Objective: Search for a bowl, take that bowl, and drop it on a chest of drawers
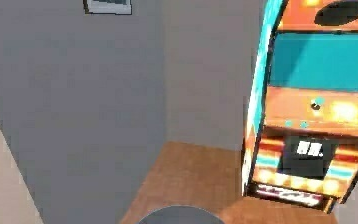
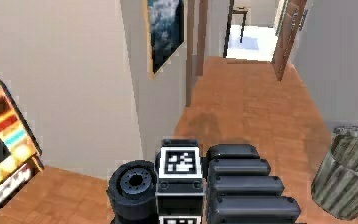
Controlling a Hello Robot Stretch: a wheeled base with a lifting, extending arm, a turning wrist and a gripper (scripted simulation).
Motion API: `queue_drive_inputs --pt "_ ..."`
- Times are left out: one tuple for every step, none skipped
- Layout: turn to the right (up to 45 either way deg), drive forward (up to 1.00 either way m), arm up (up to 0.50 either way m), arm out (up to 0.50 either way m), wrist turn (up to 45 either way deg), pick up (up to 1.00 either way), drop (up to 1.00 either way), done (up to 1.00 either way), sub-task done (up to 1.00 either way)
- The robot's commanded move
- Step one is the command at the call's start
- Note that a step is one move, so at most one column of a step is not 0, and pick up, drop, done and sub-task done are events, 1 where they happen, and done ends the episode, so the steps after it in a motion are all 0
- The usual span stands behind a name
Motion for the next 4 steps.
queue_drive_inputs --pt "-36.0 0.00 0.00 0.00 0.0 0.00 0.00 0.00 0.00" --pt "-3.0 0.00 0.00 0.00 0.0 0.00 0.00 0.00 0.00" --pt "0.0 0.30 0.00 0.00 0.0 0.00 0.00 0.00 0.00" --pt "-36.0 0.00 0.00 0.00 0.0 0.00 0.00 0.00 0.00"
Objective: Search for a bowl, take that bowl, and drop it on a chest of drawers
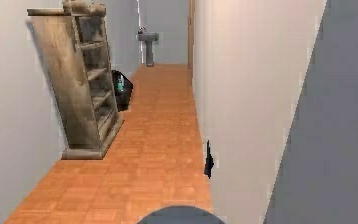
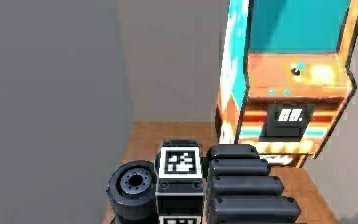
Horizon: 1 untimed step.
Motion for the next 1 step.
queue_drive_inputs --pt "0.0 1.00 0.00 0.00 0.0 0.00 0.00 0.00 0.00"
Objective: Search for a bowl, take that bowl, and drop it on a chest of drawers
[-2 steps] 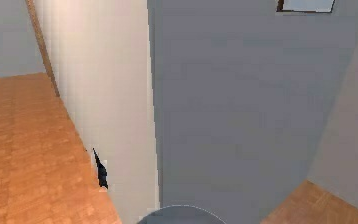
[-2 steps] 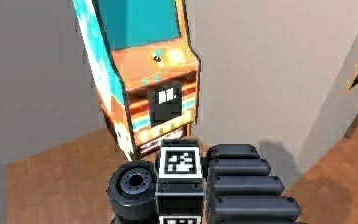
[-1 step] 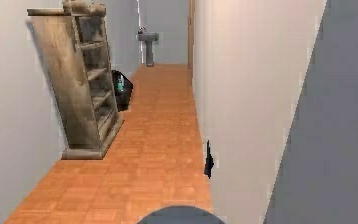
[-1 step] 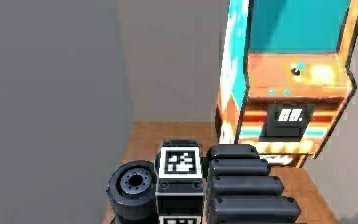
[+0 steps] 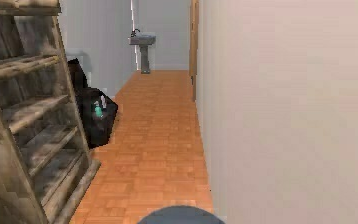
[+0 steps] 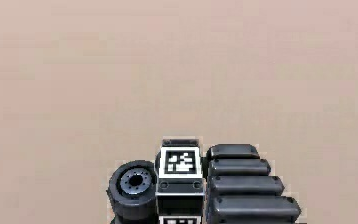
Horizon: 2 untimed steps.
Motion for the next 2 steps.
queue_drive_inputs --pt "0.0 1.00 0.00 0.00 0.0 0.00 0.00 0.00 0.00" --pt "0.0 1.00 0.00 0.00 0.0 0.00 0.00 0.00 0.00"
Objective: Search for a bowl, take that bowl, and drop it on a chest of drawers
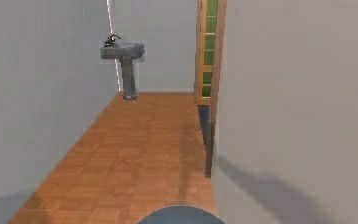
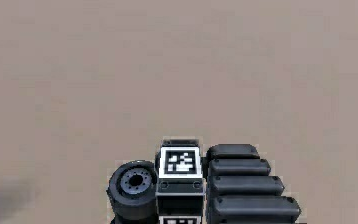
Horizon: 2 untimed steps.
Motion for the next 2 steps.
queue_drive_inputs --pt "0.0 1.00 0.00 0.00 0.0 0.00 0.00 0.00 0.00" --pt "0.0 0.70 0.00 0.00 0.0 0.00 0.00 0.00 0.00"
